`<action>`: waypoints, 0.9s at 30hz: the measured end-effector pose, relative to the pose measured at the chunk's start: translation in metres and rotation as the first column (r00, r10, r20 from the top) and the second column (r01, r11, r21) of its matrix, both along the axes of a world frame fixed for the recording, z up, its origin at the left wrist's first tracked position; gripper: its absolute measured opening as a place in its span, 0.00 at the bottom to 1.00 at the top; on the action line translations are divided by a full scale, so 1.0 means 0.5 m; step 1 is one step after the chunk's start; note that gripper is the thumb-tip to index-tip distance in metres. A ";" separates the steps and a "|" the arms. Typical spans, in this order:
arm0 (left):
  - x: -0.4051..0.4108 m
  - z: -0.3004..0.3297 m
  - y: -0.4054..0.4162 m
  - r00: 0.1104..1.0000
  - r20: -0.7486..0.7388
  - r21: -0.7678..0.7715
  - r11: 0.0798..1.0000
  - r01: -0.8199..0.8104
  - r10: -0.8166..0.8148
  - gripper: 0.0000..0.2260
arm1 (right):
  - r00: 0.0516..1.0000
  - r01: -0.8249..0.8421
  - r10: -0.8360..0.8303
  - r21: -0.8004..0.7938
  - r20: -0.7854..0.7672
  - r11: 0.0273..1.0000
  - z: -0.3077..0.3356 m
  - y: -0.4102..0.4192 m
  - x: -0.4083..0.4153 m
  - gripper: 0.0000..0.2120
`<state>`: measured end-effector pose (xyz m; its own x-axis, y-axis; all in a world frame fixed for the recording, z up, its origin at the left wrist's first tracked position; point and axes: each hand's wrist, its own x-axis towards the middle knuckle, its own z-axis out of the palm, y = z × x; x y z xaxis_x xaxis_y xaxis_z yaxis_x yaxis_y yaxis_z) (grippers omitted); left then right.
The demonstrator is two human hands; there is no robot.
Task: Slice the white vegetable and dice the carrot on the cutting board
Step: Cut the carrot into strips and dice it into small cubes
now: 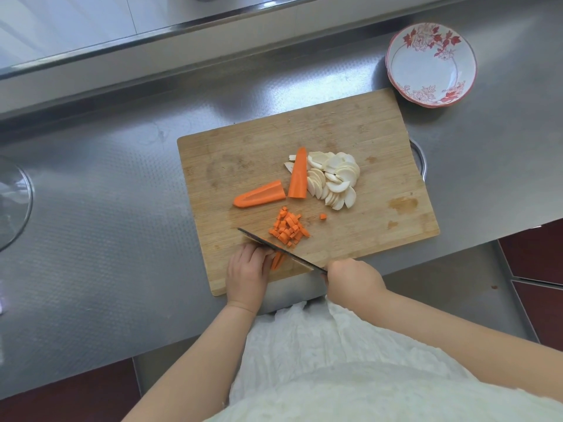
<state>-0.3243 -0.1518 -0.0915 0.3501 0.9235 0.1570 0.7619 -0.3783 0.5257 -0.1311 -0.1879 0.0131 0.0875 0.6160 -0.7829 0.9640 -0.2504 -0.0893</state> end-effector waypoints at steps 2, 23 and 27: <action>0.000 0.001 0.001 1.000 0.020 -0.017 1.000 0.004 -0.004 0.09 | 0.999 0.032 -0.032 -0.018 -0.006 0.999 -0.004 0.002 0.004 0.07; -0.022 0.002 -0.010 0.999 0.022 0.014 0.999 0.035 -0.035 0.09 | 0.995 -0.017 0.027 0.106 -0.094 0.994 0.021 -0.016 0.018 0.12; -0.022 -0.002 -0.012 1.000 0.018 -0.007 1.000 0.025 -0.025 0.10 | 0.995 -0.071 0.077 0.091 -0.058 0.993 0.013 -0.023 0.012 0.12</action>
